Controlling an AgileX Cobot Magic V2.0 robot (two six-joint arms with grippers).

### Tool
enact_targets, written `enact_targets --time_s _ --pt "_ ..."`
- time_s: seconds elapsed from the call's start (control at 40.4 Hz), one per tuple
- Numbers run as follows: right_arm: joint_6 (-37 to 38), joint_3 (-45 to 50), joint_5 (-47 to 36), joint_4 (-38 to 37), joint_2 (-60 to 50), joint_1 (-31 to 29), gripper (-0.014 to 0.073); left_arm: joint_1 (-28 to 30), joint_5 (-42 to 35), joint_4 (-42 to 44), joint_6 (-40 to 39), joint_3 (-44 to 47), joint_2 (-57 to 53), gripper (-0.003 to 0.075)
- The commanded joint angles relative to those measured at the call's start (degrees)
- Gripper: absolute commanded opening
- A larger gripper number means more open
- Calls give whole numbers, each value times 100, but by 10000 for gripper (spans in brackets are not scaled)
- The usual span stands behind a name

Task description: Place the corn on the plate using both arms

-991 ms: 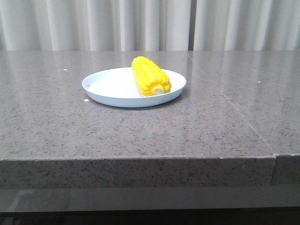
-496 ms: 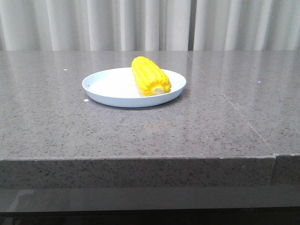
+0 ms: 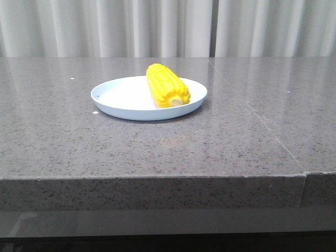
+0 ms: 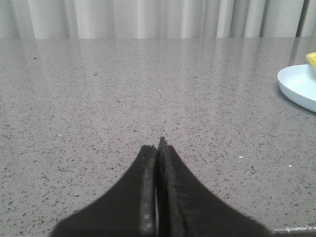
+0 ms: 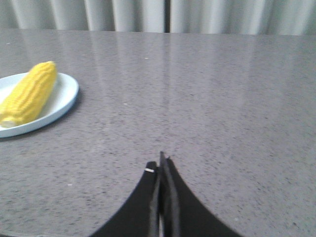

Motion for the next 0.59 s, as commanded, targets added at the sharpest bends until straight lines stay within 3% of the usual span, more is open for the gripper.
enact_targets --time_s 0.0,0.223,0.57 --pt "-55 322 -865 -55 -191 -350 -91 16 -493 -56 -10 21 -114 -20" --pt "-55 1264 -1011 330 -968 -989 -91 16 -493 -56 -10 21 -103 -20" --pt "-55 1319 -622 302 -1049 -1021 -91 16 -493 -56 -10 21 -103 -20"
